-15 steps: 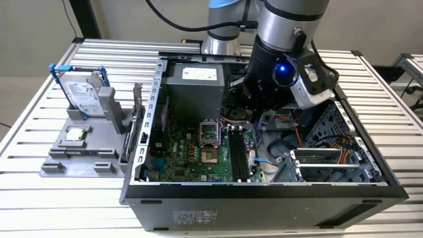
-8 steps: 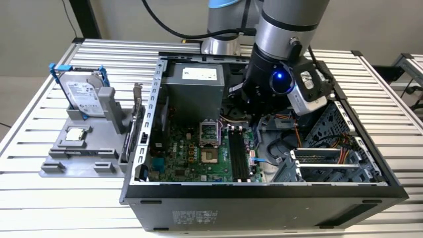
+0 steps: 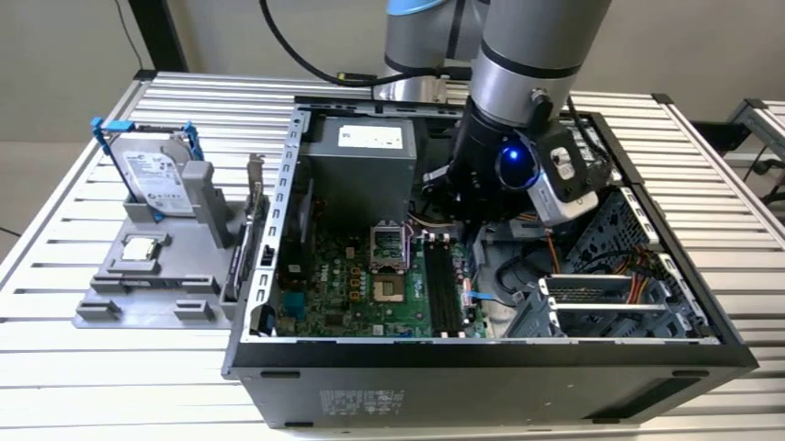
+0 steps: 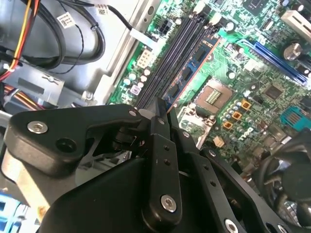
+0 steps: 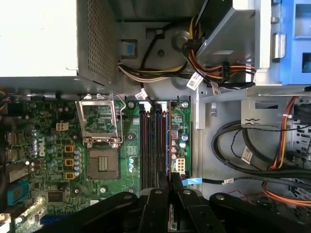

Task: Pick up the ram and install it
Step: 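Insert the ram into the slot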

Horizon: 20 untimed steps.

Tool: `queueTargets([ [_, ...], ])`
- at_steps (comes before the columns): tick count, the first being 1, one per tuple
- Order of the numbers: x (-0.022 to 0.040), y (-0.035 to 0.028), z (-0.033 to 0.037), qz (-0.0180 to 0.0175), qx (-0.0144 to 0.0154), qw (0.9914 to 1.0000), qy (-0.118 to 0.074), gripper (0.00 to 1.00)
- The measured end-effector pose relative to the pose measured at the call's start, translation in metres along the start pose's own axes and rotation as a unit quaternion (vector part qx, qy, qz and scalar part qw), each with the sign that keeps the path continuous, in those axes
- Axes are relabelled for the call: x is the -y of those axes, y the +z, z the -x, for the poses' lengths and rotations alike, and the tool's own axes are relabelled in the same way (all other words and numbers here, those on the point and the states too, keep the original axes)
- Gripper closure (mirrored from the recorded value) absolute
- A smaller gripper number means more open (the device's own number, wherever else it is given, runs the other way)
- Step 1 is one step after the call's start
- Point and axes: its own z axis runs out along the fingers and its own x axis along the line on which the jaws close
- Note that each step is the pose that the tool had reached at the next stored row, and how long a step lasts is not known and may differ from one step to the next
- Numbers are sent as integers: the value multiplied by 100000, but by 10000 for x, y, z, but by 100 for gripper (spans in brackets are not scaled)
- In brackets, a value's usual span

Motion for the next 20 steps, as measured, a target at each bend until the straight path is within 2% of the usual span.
queueTargets([
  [4, 0, 73, 5, 7, -2, 100000, -11, 100],
  [11, -1, 97, 18, 9, 3, 100000, -14, 100],
  [12, -1, 194, 45, -5, 1, 100000, -9, 100],
  [20, 1, 338, 57, -10, 0, 100000, -9, 100],
])
